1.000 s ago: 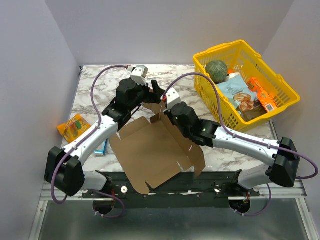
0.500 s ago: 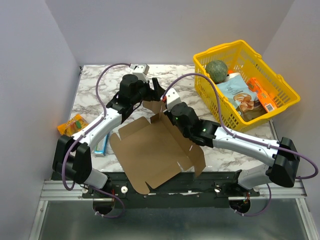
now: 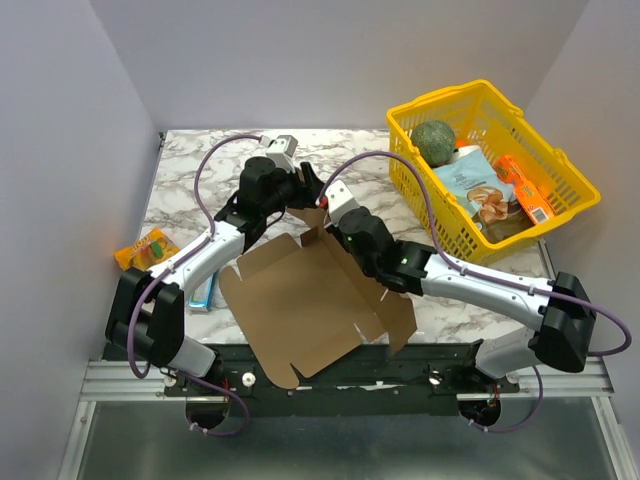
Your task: Fold the paper box
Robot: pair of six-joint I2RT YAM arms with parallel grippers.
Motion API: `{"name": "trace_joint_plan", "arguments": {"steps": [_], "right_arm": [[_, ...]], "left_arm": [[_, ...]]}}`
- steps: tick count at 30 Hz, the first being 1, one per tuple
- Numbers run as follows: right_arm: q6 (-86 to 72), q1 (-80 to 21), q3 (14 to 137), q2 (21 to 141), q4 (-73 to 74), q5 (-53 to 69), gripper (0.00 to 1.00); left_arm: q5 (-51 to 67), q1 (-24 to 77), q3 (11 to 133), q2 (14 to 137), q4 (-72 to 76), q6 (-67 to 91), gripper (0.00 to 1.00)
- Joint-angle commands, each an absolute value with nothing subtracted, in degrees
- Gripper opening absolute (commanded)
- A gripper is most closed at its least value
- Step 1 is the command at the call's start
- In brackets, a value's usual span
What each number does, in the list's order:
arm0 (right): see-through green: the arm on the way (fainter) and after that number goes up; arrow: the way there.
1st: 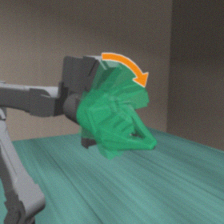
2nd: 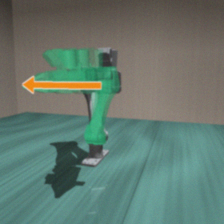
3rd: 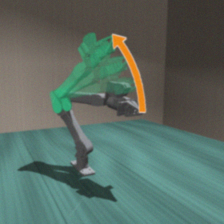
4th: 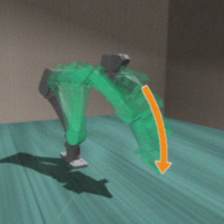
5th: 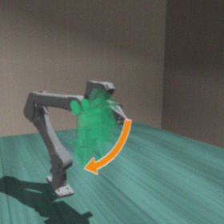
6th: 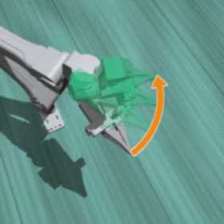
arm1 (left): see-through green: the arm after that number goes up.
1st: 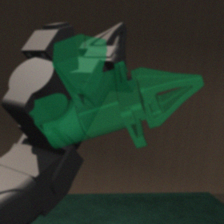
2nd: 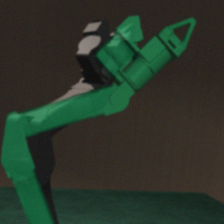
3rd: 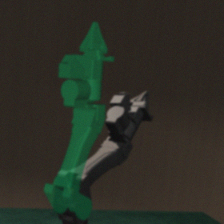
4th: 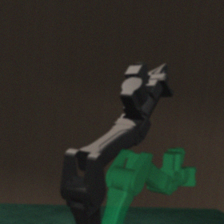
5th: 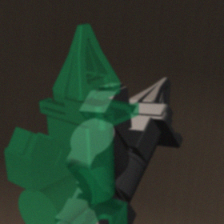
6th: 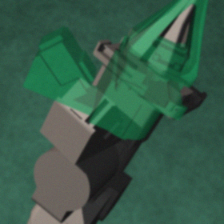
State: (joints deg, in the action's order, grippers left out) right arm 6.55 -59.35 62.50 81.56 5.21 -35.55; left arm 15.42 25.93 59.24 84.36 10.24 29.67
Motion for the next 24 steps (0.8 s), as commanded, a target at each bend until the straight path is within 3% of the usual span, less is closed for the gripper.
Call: {"name": "trace_joint_plan", "arguments": {"steps": [1, 10, 18, 24], "right_arm": [[6.06, -60.91, 60.2, 85.08, 11.51, -33.84, 0.01], [6.5, -61.61, 60.47, 86.04, 11.6, -35.16, 0.01], [5.98, -61.7, 60.73, 86.05, 11.6, -36.12, 0.02], [3.61, -61.79, 61.17, 84.55, 12.04, -35.33, 0.27]], "left_arm": [[18.1, 26.1, 56.43, 83.58, 10.28, 30.41, 0.71], [20.21, 26.1, 55.11, 84.02, 11.78, 31.82, 0.6], [22.5, 26.1, 51.51, 83.23, 14.15, 32.08, 0.45], [22.59, 26.1, 49.31, 82.44, 15.38, 31.38, 0.39]]}}
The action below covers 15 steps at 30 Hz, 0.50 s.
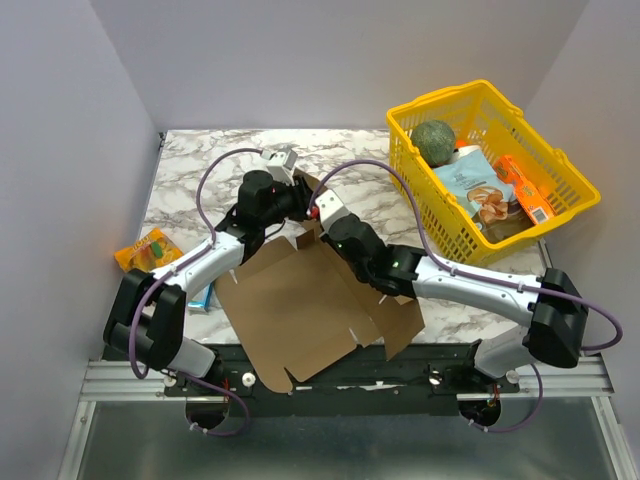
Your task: Fold the paper box
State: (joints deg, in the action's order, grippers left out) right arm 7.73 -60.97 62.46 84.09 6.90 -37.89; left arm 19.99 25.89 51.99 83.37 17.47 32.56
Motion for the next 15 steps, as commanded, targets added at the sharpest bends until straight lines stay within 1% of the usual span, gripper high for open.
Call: {"name": "trace_joint_plan", "arguments": {"steps": [1, 3, 4, 6, 7, 9, 10, 13, 15], "right_arm": [[3.08, -61.79, 61.52, 84.2, 12.65, -35.16, 0.32], [1.68, -61.7, 62.22, 82.89, 14.06, -34.11, 0.41], [1.32, -61.7, 62.31, 82.18, 14.32, -33.41, 0.5], [0.18, -61.79, 62.4, 80.0, 15.03, -30.86, 0.6], [0.09, -61.7, 62.4, 79.28, 15.2, -29.81, 0.69], [-2.09, -61.52, 62.58, 77.62, 16.34, -27.08, 0.78], [-2.63, -60.91, 63.01, 77.17, 17.04, -25.94, 0.87], [-5.36, -58.46, 63.89, 75.77, 20.47, -20.49, 0.99], [-6.58, -56.52, 63.99, 74.8, 21.97, -14.09, 1.0]], "left_arm": [[22.59, 26.1, 49.13, 82.44, 15.55, 31.29, 0.38], [23.02, 26.1, 48.78, 82.35, 15.99, 30.59, 0.38], [23.03, 26.1, 48.26, 82.35, 16.34, 30.32, 0.38], [22.77, 26.1, 47.73, 82.09, 16.43, 29.8, 0.38], [22.59, 26.1, 47.12, 81.57, 16.7, 29.27, 0.38], [22.06, 26.1, 46.41, 81.04, 16.87, 28.92, 0.37], [21.97, 26.1, 45.8, 80.25, 17.22, 28.48, 0.38], [21.71, 26.1, 44.3, 78.84, 18.1, 28.13, 0.37], [21.8, 26.1, 43.77, 78.31, 18.19, 27.51, 0.37]]}}
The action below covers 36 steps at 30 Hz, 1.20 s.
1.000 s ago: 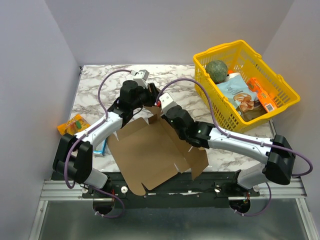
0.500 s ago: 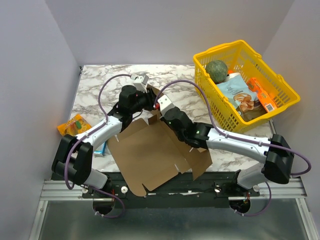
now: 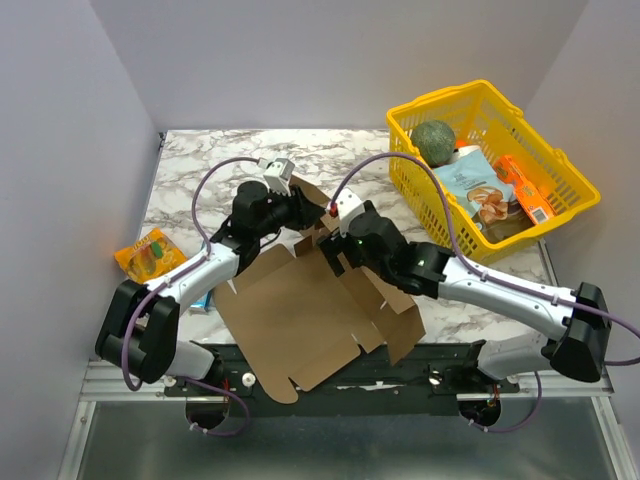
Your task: Fold the paper box
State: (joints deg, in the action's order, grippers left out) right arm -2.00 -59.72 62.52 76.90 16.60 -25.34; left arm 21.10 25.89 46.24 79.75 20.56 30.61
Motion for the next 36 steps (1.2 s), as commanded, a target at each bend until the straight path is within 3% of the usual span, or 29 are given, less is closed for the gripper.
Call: {"name": "trace_joint_plan", "arguments": {"steps": [1, 5, 22, 28, 31, 36], "right_arm": [[-6.94, -54.43, 64.07, 74.45, 22.41, -11.71, 1.0], [-7.56, -51.16, 64.69, 73.74, 25.83, -3.88, 1.0], [-8.0, -47.81, 64.25, 76.55, 29.09, 4.48, 0.99], [-8.0, -47.81, 66.36, 79.01, 30.93, 7.21, 0.84], [-7.74, -47.81, 66.97, 79.63, 31.81, 6.51, 0.78], [-5.37, -47.9, 67.15, 79.54, 32.78, 2.21, 0.68]], "left_arm": [[21.8, 26.1, 43.33, 77.96, 18.19, 27.34, 0.37], [21.88, 26.1, 42.72, 77.26, 18.02, 26.63, 0.37], [21.88, 26.1, 38.94, 72.69, 19.42, 24.61, 0.38], [21.71, 26.1, 37.97, 70.84, 20.04, 23.82, 0.4], [21.53, 26.1, 37.79, 70.4, 20.3, 23.64, 0.45], [19.08, 26.02, 38.84, 68.91, 19.08, 23.12, 0.81]]}}
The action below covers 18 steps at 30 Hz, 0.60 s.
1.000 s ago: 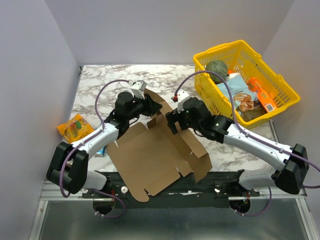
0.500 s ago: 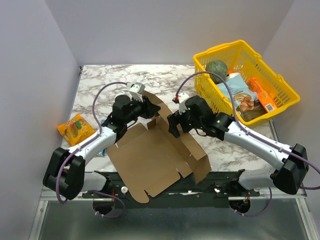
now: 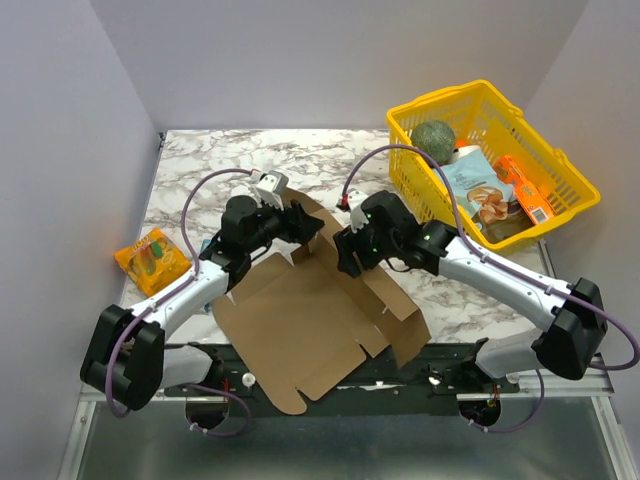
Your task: Fold the paper box
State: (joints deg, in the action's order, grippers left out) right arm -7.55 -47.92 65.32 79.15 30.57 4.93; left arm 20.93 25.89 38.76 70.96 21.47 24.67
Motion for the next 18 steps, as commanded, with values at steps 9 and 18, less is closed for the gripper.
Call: {"name": "trace_joint_plan", "arguments": {"steps": [9, 18], "right_arm": [[3.06, -47.81, 67.85, 79.45, 31.91, -7.98, 0.62], [11.76, -47.9, 70.4, 82.17, 27.69, -11.16, 0.61]], "left_arm": [[13.8, 21.45, 40.26, 63.64, 17.75, 25.92, 0.93], [14.58, 14.42, 36.65, 61.35, 19.51, 29.26, 0.94]]}}
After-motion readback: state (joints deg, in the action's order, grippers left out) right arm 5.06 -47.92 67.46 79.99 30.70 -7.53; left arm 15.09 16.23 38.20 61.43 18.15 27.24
